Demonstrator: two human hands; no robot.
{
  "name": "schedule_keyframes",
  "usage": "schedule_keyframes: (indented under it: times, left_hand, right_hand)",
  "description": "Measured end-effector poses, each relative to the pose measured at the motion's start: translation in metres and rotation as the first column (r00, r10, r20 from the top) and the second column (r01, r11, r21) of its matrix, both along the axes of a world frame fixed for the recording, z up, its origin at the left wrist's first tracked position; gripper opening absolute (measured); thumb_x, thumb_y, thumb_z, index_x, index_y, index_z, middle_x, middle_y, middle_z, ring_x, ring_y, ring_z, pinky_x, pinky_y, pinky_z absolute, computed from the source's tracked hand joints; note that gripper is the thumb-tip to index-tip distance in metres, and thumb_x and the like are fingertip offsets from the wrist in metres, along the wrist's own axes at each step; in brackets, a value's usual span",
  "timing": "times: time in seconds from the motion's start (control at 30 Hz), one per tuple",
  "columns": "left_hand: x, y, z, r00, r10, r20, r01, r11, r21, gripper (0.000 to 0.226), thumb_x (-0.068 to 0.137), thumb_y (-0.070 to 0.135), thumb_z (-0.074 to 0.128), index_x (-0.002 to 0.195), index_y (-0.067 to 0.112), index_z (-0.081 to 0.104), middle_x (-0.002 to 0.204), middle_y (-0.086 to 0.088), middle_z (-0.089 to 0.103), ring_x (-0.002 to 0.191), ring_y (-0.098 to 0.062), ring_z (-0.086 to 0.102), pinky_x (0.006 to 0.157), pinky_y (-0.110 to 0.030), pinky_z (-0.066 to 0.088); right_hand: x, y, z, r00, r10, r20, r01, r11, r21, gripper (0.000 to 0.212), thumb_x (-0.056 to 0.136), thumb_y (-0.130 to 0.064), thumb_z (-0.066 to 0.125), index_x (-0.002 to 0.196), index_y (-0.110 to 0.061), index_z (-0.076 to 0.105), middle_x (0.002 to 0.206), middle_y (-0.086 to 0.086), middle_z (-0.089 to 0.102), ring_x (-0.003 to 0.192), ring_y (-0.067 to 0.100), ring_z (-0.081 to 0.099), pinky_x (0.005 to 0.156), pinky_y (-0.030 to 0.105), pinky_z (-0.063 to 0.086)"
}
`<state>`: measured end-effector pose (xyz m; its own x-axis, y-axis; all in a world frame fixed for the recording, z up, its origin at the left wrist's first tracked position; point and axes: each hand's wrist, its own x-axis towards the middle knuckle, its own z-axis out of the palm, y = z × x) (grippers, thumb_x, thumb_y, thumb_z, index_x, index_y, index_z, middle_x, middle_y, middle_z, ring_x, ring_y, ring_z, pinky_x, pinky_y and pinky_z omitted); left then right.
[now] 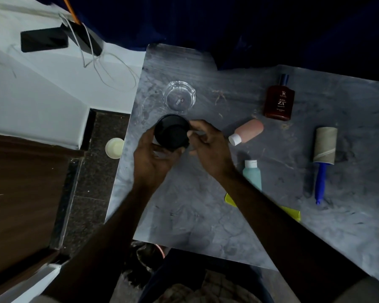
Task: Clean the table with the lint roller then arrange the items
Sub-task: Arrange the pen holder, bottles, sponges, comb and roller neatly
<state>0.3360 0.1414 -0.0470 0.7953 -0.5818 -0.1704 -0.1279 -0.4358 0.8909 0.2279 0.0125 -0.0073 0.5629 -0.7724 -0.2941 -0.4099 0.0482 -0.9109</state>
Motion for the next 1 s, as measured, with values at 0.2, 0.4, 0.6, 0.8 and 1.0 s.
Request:
schedule_keyframes:
  times: [0.2, 0.4, 0.6, 0.8, 1.0]
  left_hand:
    - [0.001, -0.001, -0.004, 0.999, 0.021, -0.032, -0.02, 1.0, 0.002, 0.093, 0.067, 0.047, 0.094, 0.147, 0.017, 0.057, 0.131, -0.013, 0.072, 0.096, -0.034, 0.078, 0.088, -0.058, 0.064]
    - [-0.001, 0.001, -0.008, 0.997, 0.046, 0.059, -0.046, 0.999, 0.012, 0.089, 0.069, 0.05, 0.096, 0.145, 0.023, 0.058, 0.135, -0.002, 0.07, 0.105, -0.017, 0.077, 0.089, -0.048, 0.065]
    - [-0.006, 0.005, -0.009, 0.992, 0.073, 0.104, -0.076, 0.997, 0.021, 0.087, 0.069, 0.049, 0.099, 0.143, 0.026, 0.058, 0.136, 0.001, 0.068, 0.113, -0.023, 0.074, 0.09, -0.048, 0.065]
    - [-0.009, 0.006, -0.001, 0.992, 0.053, 0.115, -0.059, 0.997, 0.048, 0.087, 0.072, 0.041, 0.099, 0.145, 0.019, 0.057, 0.139, -0.002, 0.066, 0.107, -0.024, 0.075, 0.088, -0.045, 0.065]
    - [-0.032, 0.031, 0.004, 0.976, 0.169, -0.139, -0.184, 0.978, -0.098, 0.081, 0.09, 0.007, 0.084, 0.157, 0.027, 0.045, 0.143, 0.008, 0.066, 0.088, -0.008, 0.074, 0.073, -0.02, 0.063]
  right_hand:
    - [0.009, -0.002, -0.005, 1.0, 0.007, -0.027, -0.007, 1.0, -0.001, 0.029, 0.097, -0.018, 0.059, 0.125, -0.016, 0.068, 0.121, 0.006, 0.071, 0.106, 0.023, 0.071, 0.085, 0.051, 0.062]
    - [0.011, 0.0, -0.002, 1.0, 0.021, -0.023, -0.021, 1.0, -0.006, 0.03, 0.099, -0.013, 0.057, 0.128, -0.012, 0.067, 0.125, 0.01, 0.069, 0.113, 0.026, 0.068, 0.092, 0.053, 0.059]
    - [0.008, 0.002, -0.005, 0.999, 0.035, -0.005, -0.035, 0.999, 0.03, 0.031, 0.1, -0.016, 0.058, 0.129, -0.013, 0.066, 0.126, 0.01, 0.068, 0.112, 0.025, 0.069, 0.09, 0.053, 0.06]
    - [0.005, -0.004, -0.005, 0.997, 0.075, -0.007, -0.074, 0.992, 0.1, 0.029, 0.099, -0.019, 0.061, 0.127, -0.013, 0.067, 0.119, 0.008, 0.07, 0.1, 0.024, 0.072, 0.073, 0.043, 0.066]
    - [-0.041, -0.077, 0.013, 0.974, -0.116, -0.193, 0.054, 0.953, -0.299, 0.015, 0.094, -0.021, 0.062, 0.102, -0.011, 0.07, 0.096, 0.006, 0.074, 0.089, 0.022, 0.071, 0.084, 0.04, 0.058]
